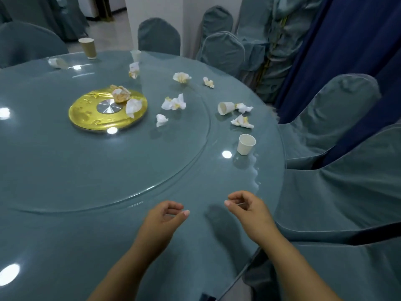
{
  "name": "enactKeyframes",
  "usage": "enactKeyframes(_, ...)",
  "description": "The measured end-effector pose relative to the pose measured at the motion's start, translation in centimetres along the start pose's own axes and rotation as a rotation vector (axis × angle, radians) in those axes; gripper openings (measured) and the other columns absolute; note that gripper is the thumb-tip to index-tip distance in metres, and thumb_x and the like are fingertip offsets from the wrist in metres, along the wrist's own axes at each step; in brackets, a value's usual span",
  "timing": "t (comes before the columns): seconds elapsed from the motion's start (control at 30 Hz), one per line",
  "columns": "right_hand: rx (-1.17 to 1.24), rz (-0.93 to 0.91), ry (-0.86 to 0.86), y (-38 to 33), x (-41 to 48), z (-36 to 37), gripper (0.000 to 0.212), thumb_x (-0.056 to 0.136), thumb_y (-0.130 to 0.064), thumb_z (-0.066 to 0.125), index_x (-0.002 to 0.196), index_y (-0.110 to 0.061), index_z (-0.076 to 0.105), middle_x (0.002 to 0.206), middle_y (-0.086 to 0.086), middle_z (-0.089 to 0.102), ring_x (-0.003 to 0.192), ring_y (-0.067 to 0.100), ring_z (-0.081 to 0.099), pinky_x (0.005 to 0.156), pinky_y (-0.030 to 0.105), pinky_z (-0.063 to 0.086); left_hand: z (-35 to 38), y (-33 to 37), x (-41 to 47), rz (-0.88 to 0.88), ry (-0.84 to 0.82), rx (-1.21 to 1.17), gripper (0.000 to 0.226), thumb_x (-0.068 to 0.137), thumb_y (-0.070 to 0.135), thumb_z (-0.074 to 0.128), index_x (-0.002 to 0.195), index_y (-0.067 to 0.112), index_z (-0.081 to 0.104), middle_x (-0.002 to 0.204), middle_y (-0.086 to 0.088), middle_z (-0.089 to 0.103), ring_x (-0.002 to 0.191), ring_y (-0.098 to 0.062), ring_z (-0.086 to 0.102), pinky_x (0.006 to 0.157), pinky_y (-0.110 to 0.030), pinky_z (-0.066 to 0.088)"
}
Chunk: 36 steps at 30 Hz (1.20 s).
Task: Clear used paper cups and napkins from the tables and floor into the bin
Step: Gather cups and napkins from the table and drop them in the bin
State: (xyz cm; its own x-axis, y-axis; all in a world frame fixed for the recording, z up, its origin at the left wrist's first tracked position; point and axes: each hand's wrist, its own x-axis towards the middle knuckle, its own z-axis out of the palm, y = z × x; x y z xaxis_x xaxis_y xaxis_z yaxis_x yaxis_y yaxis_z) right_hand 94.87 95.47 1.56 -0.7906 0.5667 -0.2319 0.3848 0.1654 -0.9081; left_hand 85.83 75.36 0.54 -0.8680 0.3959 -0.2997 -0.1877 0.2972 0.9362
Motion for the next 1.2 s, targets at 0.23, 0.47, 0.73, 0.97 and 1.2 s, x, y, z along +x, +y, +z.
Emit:
enactKeyframes(0.23,-0.060,0.024,0.011,0.4,7.2,-4.5,0.008,0.082,-0.024,0.071,0.083,-0.025,0.063,0.084,-0.003,0.064,0.075,0.012,0.057,0.069,0.023,0.048,3.7,2.1,5.2,0.028,0.035,0.039,0.039,0.057,0.045,0.072,0.084,0.018,0.067,0.075,-0.002,0.069,0.067,-0.011,0.062,0.064,-0.020,0.049)
enactKeyframes(0.47,-0.110,0.050,0.122,1.0,13.1,-6.7,0.008,0.083,-0.024,0.070,0.082,-0.023,0.062,0.078,-0.008,0.060,0.070,0.009,0.055,0.061,0.017,0.044,6.6,3.7,11.2,0.041,0.035,0.086,0.011,0.080,0.021,0.074,0.087,0.018,0.066,0.079,-0.002,0.069,0.073,-0.014,0.063,0.064,-0.022,0.046)
enactKeyframes(0.73,-0.299,-0.032,0.119,1.7,22.6,-10.5,0.038,0.077,-0.028,0.075,0.108,-0.028,0.053,0.116,-0.005,0.053,0.107,0.016,0.053,0.089,0.030,0.044,10.8,5.8,16.4,-0.011,0.133,0.144,0.010,0.081,0.025,0.073,0.087,0.024,0.065,0.081,0.003,0.069,0.077,-0.013,0.066,0.067,-0.023,0.049)
enactKeyframes(0.97,-0.621,-0.155,-0.206,1.4,31.2,-11.6,0.102,0.074,-0.041,0.075,0.150,-0.020,0.010,0.153,0.007,0.010,0.140,0.029,0.013,0.113,0.039,0.020,17.1,8.3,19.9,-0.066,0.256,0.160,0.011,0.079,0.025,0.075,0.082,0.026,0.064,0.079,0.005,0.069,0.077,-0.016,0.066,0.072,-0.031,0.051)
enactKeyframes(1.2,-0.628,-0.090,-0.366,0.7,34.2,-11.6,0.076,0.082,-0.037,0.068,0.145,-0.017,0.029,0.148,0.005,0.032,0.131,0.025,0.038,0.102,0.033,0.034,17.9,9.8,21.5,-0.069,0.320,0.180,0.013,0.080,0.023,0.073,0.081,0.029,0.062,0.078,0.010,0.065,0.071,-0.008,0.061,0.063,-0.019,0.044)
